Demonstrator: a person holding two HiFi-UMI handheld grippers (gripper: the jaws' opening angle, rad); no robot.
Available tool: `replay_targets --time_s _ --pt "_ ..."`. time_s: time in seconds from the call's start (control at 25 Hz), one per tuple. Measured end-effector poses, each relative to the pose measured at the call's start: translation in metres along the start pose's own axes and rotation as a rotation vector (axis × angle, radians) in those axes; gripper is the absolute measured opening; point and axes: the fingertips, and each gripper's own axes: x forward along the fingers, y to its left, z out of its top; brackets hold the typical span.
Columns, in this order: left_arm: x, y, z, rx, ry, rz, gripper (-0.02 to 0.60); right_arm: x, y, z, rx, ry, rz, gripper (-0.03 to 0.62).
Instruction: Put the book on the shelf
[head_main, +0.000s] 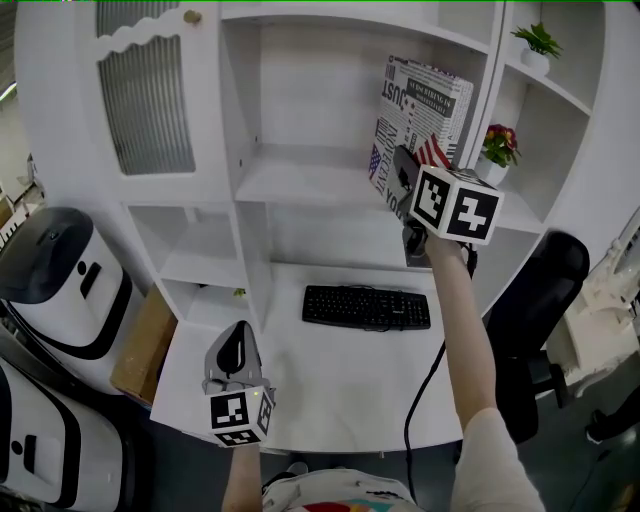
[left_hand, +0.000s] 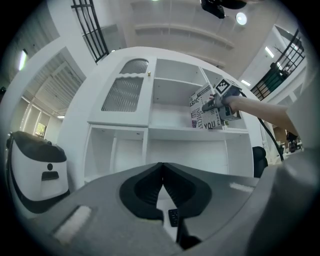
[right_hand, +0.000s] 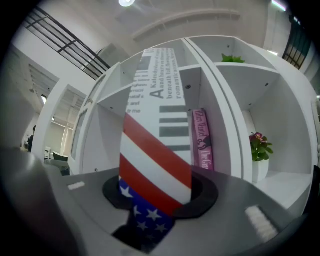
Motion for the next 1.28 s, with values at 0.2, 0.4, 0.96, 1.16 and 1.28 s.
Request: replay_targets --time_s 0.2,0.4,0.96,1.16,1.28 --pt "0.001 0.000 -0.008 -0.010 0.017 -0.003 0.002 0.017 -0.004 0.000 0.009 0.023 -0.010 0.156" --pt "0.002 0.004 -0.016 -0.012 0.035 0.000 0.002 0.033 -0.006 -0.002 0.005 0.035 -0.034 0.156" --pt "0.002 0.010 -0.032 -0.021 0.080 0.014 0.002 0.082 -0.015 -0.008 -0.009 0.045 -0.115 0.155" --pt "0.001 0.018 -0.035 -0.013 0.091 0.039 0.002 0.099 -0.021 -0.007 -0.013 0.037 -0.146 0.155" --pt "-0.001 0.024 -0.035 -0.011 0.092 0.054 0.002 0.106 -0.025 -0.008 -0.012 0.040 -0.158 0.155"
